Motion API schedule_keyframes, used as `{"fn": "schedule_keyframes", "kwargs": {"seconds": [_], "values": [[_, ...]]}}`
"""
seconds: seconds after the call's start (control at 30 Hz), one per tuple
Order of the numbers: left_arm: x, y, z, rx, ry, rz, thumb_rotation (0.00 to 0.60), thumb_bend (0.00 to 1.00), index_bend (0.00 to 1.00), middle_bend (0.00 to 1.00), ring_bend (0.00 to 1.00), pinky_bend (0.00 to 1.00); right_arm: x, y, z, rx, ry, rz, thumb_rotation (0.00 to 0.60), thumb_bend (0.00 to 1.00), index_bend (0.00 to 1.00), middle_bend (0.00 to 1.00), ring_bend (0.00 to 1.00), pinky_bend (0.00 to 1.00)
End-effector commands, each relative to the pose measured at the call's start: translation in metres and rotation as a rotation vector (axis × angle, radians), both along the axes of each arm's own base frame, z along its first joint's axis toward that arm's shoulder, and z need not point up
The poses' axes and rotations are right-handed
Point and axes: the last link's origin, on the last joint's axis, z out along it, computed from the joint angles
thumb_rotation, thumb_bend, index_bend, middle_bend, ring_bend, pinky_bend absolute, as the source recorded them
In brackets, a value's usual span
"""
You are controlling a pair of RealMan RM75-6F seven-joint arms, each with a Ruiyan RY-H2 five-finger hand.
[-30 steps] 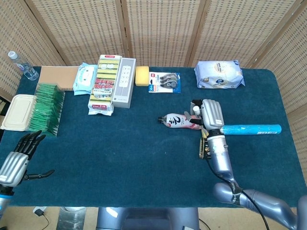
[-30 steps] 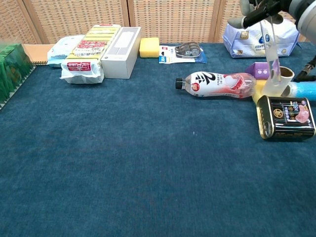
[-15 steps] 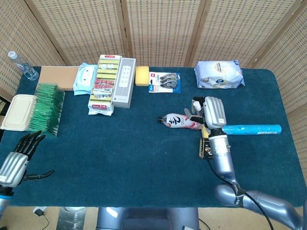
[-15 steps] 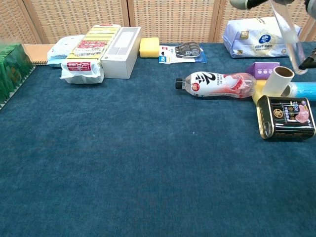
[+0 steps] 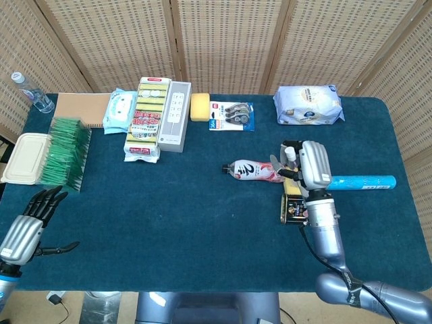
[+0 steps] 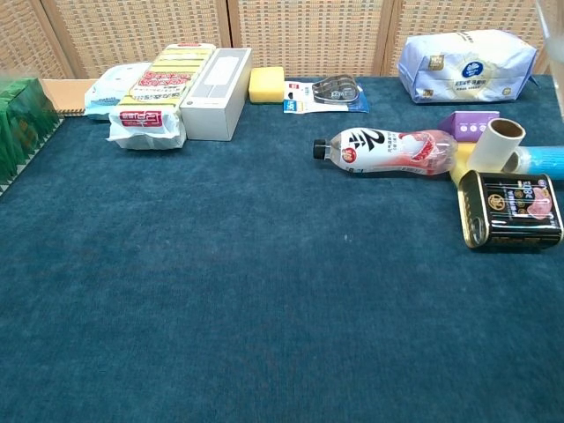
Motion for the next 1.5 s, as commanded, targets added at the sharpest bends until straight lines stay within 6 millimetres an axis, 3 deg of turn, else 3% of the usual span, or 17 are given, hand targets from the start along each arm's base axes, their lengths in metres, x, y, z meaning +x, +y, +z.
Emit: {"fn": "schedule_keyframes", "kwargs": {"seconds": [0.03,0.37,0.5,0.57,0.63,0.7,0.9,1.0,1.07,1.17,1.23,1.3,1.4,1.5], "values": [[0.000,0.000,0.000,-0.003,0.000,-0.003,0.386,0.00,0.00,0.00,0.01,0.03,-0.003,0.015,0.014,0.008,-0.069,-0.022,0.600,0.41,0.78,1.00,1.00,1.00],[0.003,0.004,0.000,-0.025,0.006,-0.029,0.385,0.00,0.00,0.00,0.01,0.03,-0.005,0.042,0.030,0.040,-0.134,-0.014,0.600,0.41,0.78,1.00,1.00,1.00],[0.005,0.007,-0.002,-0.045,0.011,-0.047,0.390,0.00,0.00,0.00,0.01,0.03,-0.018,0.041,0.037,0.006,-0.119,-0.064,0.600,0.42,0.78,1.00,1.00,1.00],[0.004,0.010,-0.003,-0.055,0.013,-0.044,0.391,0.00,0.00,0.00,0.01,0.03,-0.018,0.071,0.022,0.064,-0.014,-0.012,0.600,0.42,0.78,1.00,1.00,1.00],[0.004,0.012,-0.003,-0.057,0.010,-0.040,0.387,0.00,0.00,0.00,0.01,0.04,-0.017,0.082,0.015,0.102,0.002,0.027,0.600,0.42,0.78,1.00,1.00,1.00],[0.004,0.012,-0.003,-0.056,0.010,-0.042,0.389,0.00,0.00,0.00,0.02,0.07,-0.016,0.080,0.019,0.082,-0.027,0.029,0.600,0.42,0.78,1.00,1.00,1.00],[0.001,0.006,0.000,-0.053,0.007,-0.047,0.389,0.00,0.00,0.00,0.03,0.13,-0.027,0.032,0.043,-0.067,-0.095,-0.120,0.600,0.42,0.78,1.00,1.00,1.00],[-0.001,0.013,0.002,-0.026,0.004,-0.026,0.388,0.00,0.00,0.00,0.03,0.14,-0.022,0.077,0.012,0.102,0.043,-0.011,0.600,0.41,0.78,1.00,1.00,1.00],[0.001,0.014,-0.001,-0.033,0.008,-0.032,0.384,0.00,0.00,0.00,0.03,0.14,-0.018,0.079,0.015,0.081,0.037,0.027,0.600,0.41,0.78,1.00,1.00,1.00],[0.005,0.007,-0.005,-0.060,0.012,-0.058,0.389,0.00,0.00,0.00,0.03,0.14,-0.022,0.044,0.038,-0.097,-0.051,-0.056,0.600,0.40,0.78,1.00,1.00,1.00],[0.004,0.004,-0.003,-0.061,0.010,-0.059,0.393,0.00,0.00,0.00,0.03,0.14,-0.033,0.026,0.041,-0.109,-0.094,-0.163,0.600,0.41,0.78,1.00,1.00,1.00],[0.003,0.006,-0.001,-0.044,0.010,-0.050,0.392,0.00,0.00,0.00,0.03,0.14,-0.034,0.032,0.033,-0.073,-0.050,-0.167,0.600,0.41,0.78,1.00,1.00,1.00],[0.000,0.011,0.001,-0.023,0.011,-0.024,0.389,0.00,0.00,0.00,0.03,0.14,-0.033,0.063,0.004,0.064,0.091,-0.071,0.600,0.40,0.78,1.00,1.00,1.00],[0.002,0.012,-0.003,-0.037,0.018,-0.032,0.383,0.00,0.00,0.00,0.03,0.14,-0.031,0.072,0.011,0.046,0.072,-0.018,0.600,0.40,0.78,1.00,1.00,1.00]]}}
